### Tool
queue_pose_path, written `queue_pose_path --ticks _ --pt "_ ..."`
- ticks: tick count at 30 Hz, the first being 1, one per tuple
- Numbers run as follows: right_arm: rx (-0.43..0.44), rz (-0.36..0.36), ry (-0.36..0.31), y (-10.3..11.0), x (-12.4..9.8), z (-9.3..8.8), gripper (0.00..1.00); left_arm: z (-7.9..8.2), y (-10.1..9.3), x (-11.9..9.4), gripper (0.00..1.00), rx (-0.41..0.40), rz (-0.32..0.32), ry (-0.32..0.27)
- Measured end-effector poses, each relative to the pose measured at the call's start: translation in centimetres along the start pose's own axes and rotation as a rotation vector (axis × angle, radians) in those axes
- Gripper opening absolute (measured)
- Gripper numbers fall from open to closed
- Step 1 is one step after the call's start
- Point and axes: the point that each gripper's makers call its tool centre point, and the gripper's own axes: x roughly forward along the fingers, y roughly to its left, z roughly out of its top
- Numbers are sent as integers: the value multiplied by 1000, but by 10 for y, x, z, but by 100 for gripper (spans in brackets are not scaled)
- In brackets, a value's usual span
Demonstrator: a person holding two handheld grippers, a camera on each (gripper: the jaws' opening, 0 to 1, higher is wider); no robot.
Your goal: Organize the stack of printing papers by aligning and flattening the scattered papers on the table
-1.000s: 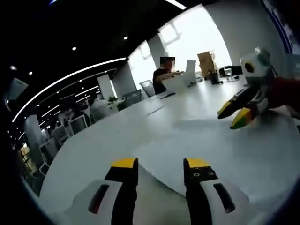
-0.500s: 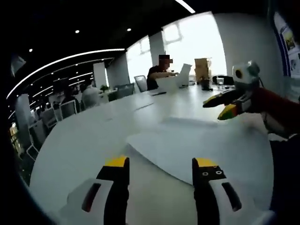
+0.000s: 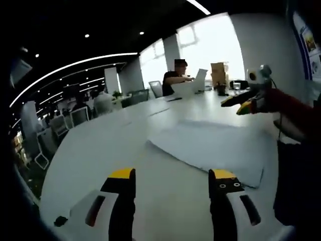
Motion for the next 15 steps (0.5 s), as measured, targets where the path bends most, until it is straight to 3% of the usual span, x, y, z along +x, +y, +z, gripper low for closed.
queue_pose_path --ticks 5,15 --pt "1 7 -4 2 -8 -4 47 -10 7 -20 61 -32 40 -3" --pt "5 -5 -44 5 -26 -4 48 -8 4 -37 61 -66 61 -20"
